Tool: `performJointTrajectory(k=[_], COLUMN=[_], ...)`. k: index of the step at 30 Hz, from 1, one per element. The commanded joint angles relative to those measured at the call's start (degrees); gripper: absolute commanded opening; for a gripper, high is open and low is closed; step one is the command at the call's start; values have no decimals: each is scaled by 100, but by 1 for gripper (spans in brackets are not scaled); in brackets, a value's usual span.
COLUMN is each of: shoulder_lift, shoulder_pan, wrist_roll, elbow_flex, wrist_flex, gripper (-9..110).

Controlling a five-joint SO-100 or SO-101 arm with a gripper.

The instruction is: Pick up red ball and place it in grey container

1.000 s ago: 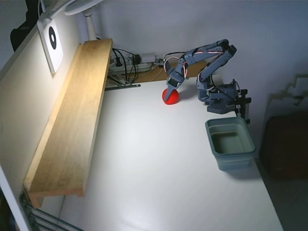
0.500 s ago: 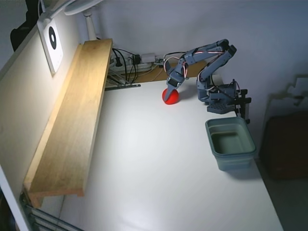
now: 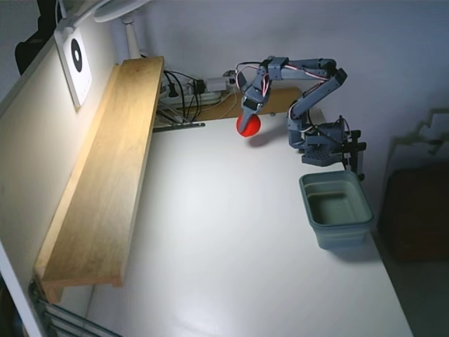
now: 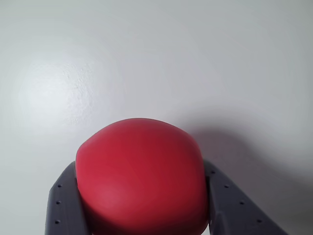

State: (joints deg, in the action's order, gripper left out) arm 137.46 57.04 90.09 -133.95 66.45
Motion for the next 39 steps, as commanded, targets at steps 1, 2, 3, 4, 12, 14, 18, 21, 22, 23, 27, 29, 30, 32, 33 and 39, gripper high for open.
performJointTrajectory(k=[1, 2, 3, 4, 12, 14, 18, 21, 22, 23, 27, 29, 30, 32, 33, 39], shoulder_lift=[-14, -73, -139, -185, -844, -1030, -1489, -1866, -1974, -2019, -2042, -2042, -2042, -2042, -2042, -2042], shoulder_pan=[7, 7, 7, 7, 7, 7, 7, 7, 7, 7, -72, -446, -581, -954, -1079, -2089], wrist_roll=[-9, -9, -9, -9, -9, -9, -9, -9, -9, -9, -9, -9, -9, -9, -9, -9], elbow_flex=[901, 1139, 1381, 1543, 3456, 3929, 5045, 5920, 6167, 6268, 6319, 6319, 6319, 6319, 6319, 6319], wrist_flex=[594, 773, 949, 1065, 2318, 2607, 3263, 3383, 3337, 3331, 3347, 3347, 3347, 3347, 3347, 3347], gripper=[23, 23, 23, 23, 23, 23, 23, 23, 23, 23, 23, 23, 23, 23, 23, 23])
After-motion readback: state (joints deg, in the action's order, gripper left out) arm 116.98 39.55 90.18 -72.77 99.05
